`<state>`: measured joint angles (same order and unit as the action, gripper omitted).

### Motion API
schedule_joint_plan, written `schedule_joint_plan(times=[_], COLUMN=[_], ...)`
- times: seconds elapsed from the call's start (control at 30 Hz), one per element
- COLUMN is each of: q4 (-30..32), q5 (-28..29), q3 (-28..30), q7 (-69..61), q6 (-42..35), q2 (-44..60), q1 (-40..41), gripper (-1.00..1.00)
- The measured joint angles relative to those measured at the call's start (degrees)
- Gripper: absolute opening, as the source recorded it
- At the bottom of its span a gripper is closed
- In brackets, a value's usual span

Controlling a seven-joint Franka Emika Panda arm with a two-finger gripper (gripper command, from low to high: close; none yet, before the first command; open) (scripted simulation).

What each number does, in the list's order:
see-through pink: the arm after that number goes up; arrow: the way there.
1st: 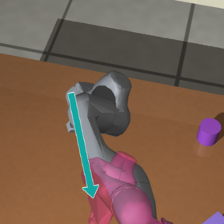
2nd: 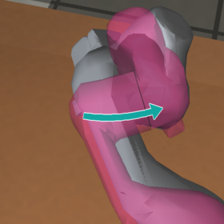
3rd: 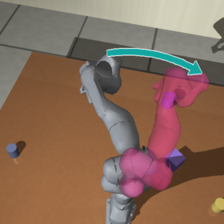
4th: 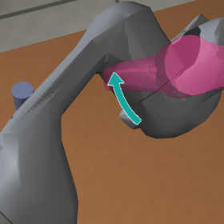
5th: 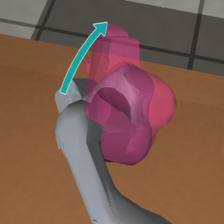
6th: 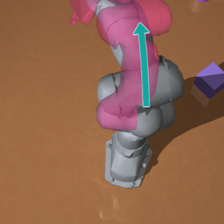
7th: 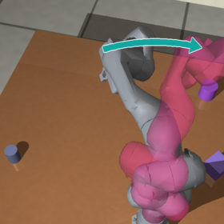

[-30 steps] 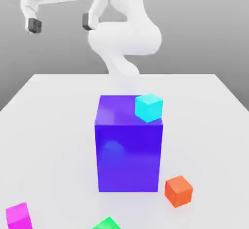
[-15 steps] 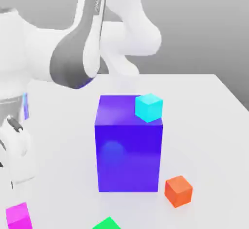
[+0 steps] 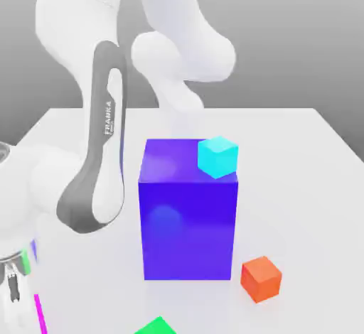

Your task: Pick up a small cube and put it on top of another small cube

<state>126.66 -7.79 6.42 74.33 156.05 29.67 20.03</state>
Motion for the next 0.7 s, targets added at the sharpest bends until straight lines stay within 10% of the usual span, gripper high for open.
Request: schedule_joint_plan(times=[0.63,0.67,0.7], q4=[3.89,3.8,3.8], q5=[6.43,6.36,6.36], q3=[-4.65,-4.74,-4.74], q7=[22.33,22.32,22.32], q6=[-5.42,-3.75,-3.75], q2=[-9.69,-7.92,-7.92], q1=[-17.72,-17.75,-17.75], gripper=[-1.0,1.0,1.0])
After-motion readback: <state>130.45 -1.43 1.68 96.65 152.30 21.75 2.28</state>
